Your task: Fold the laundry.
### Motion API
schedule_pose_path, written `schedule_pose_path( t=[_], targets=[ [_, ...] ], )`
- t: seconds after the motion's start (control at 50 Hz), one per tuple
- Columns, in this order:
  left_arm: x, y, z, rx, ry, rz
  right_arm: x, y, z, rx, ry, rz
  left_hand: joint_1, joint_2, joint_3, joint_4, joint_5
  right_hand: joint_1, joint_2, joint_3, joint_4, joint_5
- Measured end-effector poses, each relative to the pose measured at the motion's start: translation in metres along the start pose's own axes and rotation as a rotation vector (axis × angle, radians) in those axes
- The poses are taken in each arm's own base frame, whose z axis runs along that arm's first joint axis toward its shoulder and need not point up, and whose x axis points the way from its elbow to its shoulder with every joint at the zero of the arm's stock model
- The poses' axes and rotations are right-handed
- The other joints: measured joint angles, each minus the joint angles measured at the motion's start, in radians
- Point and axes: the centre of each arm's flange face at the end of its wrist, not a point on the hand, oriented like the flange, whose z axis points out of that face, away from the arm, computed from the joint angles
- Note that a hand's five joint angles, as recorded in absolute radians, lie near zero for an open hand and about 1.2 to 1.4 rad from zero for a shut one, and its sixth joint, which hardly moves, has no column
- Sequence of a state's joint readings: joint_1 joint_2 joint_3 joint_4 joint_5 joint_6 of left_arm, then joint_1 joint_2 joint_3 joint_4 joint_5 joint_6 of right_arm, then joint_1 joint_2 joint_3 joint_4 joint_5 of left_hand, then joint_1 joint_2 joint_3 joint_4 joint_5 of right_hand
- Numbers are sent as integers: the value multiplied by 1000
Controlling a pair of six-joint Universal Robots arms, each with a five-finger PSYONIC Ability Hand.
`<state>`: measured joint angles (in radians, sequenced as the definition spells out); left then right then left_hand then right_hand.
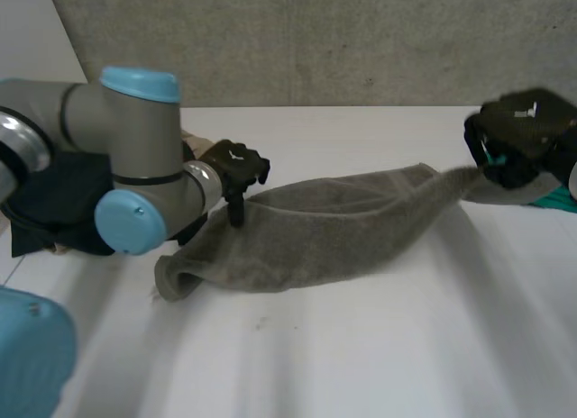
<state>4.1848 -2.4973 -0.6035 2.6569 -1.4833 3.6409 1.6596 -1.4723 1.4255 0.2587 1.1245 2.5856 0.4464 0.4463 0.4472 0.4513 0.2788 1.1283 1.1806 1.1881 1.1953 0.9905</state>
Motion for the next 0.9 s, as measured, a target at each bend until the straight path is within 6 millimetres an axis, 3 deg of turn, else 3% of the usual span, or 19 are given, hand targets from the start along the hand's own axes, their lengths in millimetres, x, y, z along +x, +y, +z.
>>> schedule_pose_path(
  t=[0.24, 0.36, 0.4, 0.48, 0.58, 0.72, 0.9],
  targets=[
    [19, 19, 29, -58, -32, 51, 17, -78, -28, 340, 56, 91, 13, 17, 16, 16, 15, 0, 0, 0, 0, 0],
    [22, 21, 34, -59, -41, 76, 24, -94, -35, 404, 76, 106, 46, 46, 45, 45, 44, 0, 0, 0, 0, 0],
    [25, 23, 36, -63, -35, 88, 30, -103, -39, 434, 92, 111, 163, 150, 146, 145, 142, 0, 0, 0, 0, 0],
    [31, 26, 36, -68, -2, 90, 34, -103, -37, 432, 100, 113, 233, 224, 223, 220, 214, 0, 0, 0, 0, 0],
    [42, 26, 31, -84, 56, 90, 35, -94, -30, 405, 96, 119, 158, 158, 158, 149, 146, 0, 0, 0, 0, 0],
    [45, 12, 16, -93, 61, 66, 33, -89, -27, 386, 93, 112, 87, 89, 94, 78, 74, 0, 0, 0, 0, 0],
    [61, 3, 5, -82, 85, 44, 32, -107, -43, 444, 95, 102, 86, 80, 90, 70, 65, 0, 0, 0, 0, 0]
  ],
)
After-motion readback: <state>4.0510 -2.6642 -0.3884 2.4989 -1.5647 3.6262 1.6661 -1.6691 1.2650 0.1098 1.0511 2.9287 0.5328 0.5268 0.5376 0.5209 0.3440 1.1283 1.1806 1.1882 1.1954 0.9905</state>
